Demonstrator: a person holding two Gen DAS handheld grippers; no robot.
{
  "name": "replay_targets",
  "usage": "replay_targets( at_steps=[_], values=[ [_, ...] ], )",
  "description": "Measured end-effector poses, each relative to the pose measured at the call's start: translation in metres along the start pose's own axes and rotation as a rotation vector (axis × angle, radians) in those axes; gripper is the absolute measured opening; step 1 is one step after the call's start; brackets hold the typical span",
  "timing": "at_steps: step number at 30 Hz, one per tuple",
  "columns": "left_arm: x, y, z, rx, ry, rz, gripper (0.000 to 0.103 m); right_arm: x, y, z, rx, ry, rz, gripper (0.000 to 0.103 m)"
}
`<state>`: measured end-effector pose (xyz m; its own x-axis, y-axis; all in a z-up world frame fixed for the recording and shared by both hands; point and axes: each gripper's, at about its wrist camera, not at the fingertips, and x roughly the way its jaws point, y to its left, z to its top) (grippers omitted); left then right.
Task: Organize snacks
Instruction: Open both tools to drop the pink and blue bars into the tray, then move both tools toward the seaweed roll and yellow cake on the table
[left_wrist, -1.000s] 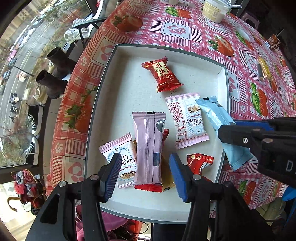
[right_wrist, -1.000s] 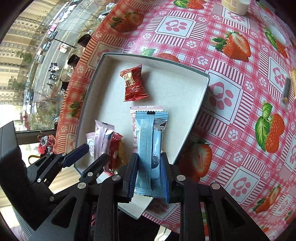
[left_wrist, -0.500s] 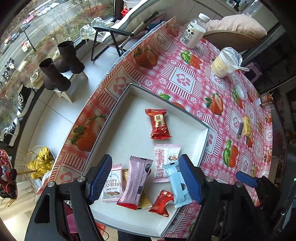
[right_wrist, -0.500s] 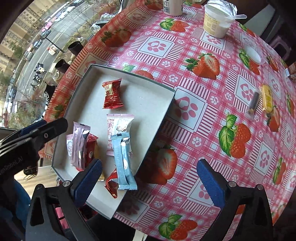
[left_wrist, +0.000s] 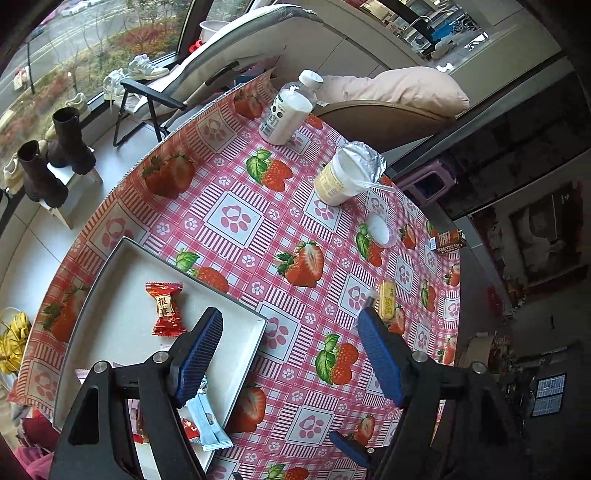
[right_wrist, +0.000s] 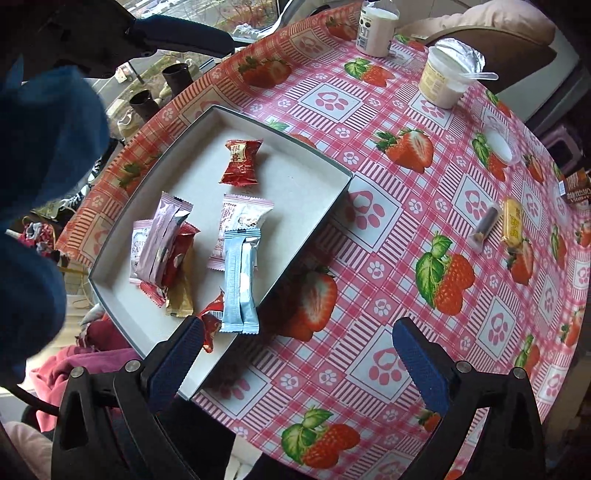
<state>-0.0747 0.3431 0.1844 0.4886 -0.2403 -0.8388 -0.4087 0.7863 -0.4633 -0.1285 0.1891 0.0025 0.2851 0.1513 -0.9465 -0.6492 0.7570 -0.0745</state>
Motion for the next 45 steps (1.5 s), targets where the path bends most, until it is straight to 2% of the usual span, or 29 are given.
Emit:
replay_targets(
  at_steps=[4,25,28,31,33,36,39,43,45],
  values=[
    [0.005,-0.006,-0.005,-0.01,0.023,-0.002,0.079,-0.002,-0.006,-0.004,-0.001,-0.004,-0.012,0.102],
    [0.028,-0.053,-0.02,0.081,0.055,0.046,0.079,-0.001,-0.037,-0.019,0.05,0.006,0.006,0.102],
    [0.04,-0.06,-0.024,0.117,0.076,0.089,0.079,0.007,-0.047,-0.021,0.075,0.042,0.039,0.102],
    [0.058,-0.067,-0.032,0.185,0.122,0.167,0.079,0.023,-0.073,-0.028,0.178,0.109,0.112,0.102],
    [0.07,-0.069,-0.04,0.233,0.158,0.208,0.079,0.034,-0.1,-0.034,0.262,0.149,0.128,0.102],
    [0.088,-0.069,-0.049,0.252,0.214,0.216,0.079,0.046,-0.147,-0.043,0.387,0.187,0.12,0.102],
    [0.108,-0.077,-0.053,0.278,0.256,0.237,0.079,0.052,-0.199,-0.044,0.507,0.198,0.099,0.102],
    [0.14,-0.103,-0.062,0.464,0.3,0.344,0.079,0.056,-0.26,-0.031,0.641,0.18,0.086,0.102],
    [0.149,-0.111,-0.066,0.505,0.31,0.353,0.079,0.06,-0.28,-0.02,0.673,0.168,0.076,0.102]
  ],
)
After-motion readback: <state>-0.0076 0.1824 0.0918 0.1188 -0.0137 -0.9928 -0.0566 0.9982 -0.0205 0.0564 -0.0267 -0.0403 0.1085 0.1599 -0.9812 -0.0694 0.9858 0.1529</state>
